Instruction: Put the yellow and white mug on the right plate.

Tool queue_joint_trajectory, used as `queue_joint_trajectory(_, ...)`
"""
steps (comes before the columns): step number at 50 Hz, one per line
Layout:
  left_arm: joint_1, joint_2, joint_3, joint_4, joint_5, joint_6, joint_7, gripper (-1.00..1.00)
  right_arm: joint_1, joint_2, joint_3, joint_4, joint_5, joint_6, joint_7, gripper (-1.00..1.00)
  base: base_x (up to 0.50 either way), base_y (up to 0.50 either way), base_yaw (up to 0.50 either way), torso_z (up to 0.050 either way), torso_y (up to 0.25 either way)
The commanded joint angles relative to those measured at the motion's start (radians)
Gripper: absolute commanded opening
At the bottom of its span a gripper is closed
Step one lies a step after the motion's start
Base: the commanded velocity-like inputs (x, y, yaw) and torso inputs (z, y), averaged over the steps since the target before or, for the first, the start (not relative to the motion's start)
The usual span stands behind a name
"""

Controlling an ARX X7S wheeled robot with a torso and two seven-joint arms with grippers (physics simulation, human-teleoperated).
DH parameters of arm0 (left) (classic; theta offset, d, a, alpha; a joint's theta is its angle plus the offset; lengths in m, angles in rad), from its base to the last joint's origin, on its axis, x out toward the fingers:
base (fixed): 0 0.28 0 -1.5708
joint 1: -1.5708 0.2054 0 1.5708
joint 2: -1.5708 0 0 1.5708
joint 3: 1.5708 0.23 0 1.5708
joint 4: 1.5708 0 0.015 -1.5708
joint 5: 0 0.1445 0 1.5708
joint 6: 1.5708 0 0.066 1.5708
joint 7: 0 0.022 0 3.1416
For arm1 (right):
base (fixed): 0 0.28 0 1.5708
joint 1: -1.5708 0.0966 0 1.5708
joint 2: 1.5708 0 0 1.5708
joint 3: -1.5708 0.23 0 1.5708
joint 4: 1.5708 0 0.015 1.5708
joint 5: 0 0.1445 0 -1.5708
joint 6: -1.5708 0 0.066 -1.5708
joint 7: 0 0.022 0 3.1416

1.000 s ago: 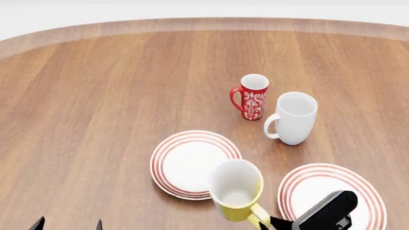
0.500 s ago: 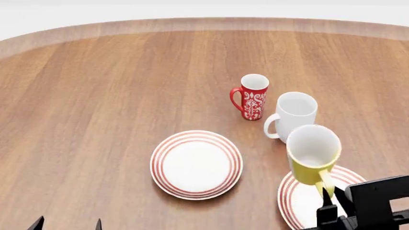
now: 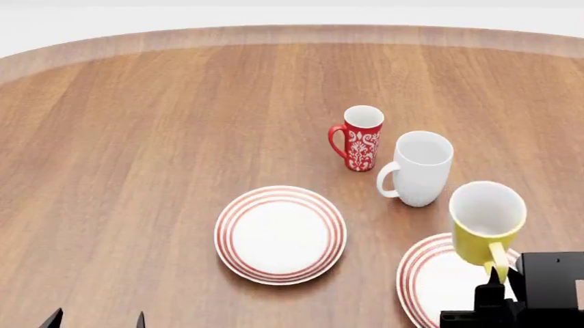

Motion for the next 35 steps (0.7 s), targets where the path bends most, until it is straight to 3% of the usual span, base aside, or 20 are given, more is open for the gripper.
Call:
queue_joint_trajectory(1,0.000,-0.004,0.003,0.004,-0.008,-0.001,-0.001,1.00,0.024,-0.015,-0.009,0.038,-0.014,-0.010,-0.002,-1.00,0.00,0.00,0.00,0.000,0.000)
queue_joint_trajectory(35,-0.002,-0.012,0.011,0.005,-0.030,0.002,-0.001,1.00,0.180,-0.103,-0.055,0.465,-0.075,-0.195,-0.070,-1.00,0.00,0.00,0.00,0.000,0.000)
